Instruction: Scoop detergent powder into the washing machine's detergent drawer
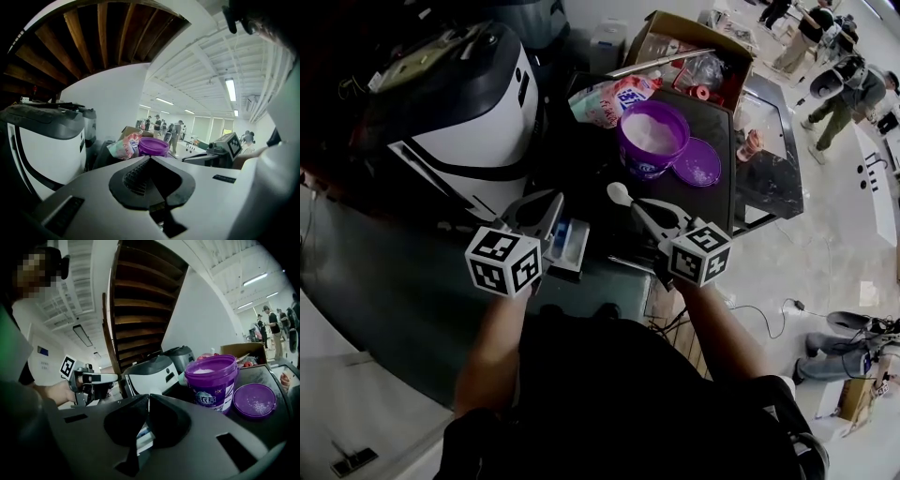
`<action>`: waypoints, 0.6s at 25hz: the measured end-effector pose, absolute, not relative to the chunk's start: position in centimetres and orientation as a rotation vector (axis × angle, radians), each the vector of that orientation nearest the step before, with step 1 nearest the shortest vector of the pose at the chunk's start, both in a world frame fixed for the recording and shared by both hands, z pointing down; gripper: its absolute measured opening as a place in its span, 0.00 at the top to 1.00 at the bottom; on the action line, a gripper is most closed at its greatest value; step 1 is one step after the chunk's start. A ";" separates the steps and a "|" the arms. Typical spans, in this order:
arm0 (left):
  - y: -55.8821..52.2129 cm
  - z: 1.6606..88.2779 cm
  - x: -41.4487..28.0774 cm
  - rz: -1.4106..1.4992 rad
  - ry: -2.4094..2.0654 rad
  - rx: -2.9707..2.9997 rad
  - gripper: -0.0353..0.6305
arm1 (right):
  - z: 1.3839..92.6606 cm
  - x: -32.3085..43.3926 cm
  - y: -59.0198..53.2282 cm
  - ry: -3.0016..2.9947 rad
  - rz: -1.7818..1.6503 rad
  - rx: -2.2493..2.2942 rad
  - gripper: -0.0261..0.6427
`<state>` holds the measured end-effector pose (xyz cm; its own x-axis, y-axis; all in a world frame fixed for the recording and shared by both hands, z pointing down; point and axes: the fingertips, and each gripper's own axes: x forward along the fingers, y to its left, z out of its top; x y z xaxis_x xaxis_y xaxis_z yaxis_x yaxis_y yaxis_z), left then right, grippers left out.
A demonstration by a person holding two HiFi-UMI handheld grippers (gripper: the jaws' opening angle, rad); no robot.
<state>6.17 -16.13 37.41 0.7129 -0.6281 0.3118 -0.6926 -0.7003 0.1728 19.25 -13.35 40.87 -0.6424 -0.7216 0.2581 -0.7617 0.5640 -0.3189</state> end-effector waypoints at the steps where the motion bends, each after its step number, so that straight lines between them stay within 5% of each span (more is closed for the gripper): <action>1: -16.2 37.2 6.2 0.329 -1.038 2.648 0.94 | 40.5 19.3 -13.4 -2.703 0.632 1.290 0.93; 15: -19.0 33.1 4.6 0.253 -0.938 2.739 0.94 | 34.1 20.1 -15.4 -2.802 0.702 1.524 0.93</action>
<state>4.58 -19.02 33.11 0.7797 -0.5795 0.2372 -0.6202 -0.7670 0.1645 20.14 -15.40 34.13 -0.5584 -0.8243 0.0934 -0.7710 0.4741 -0.4252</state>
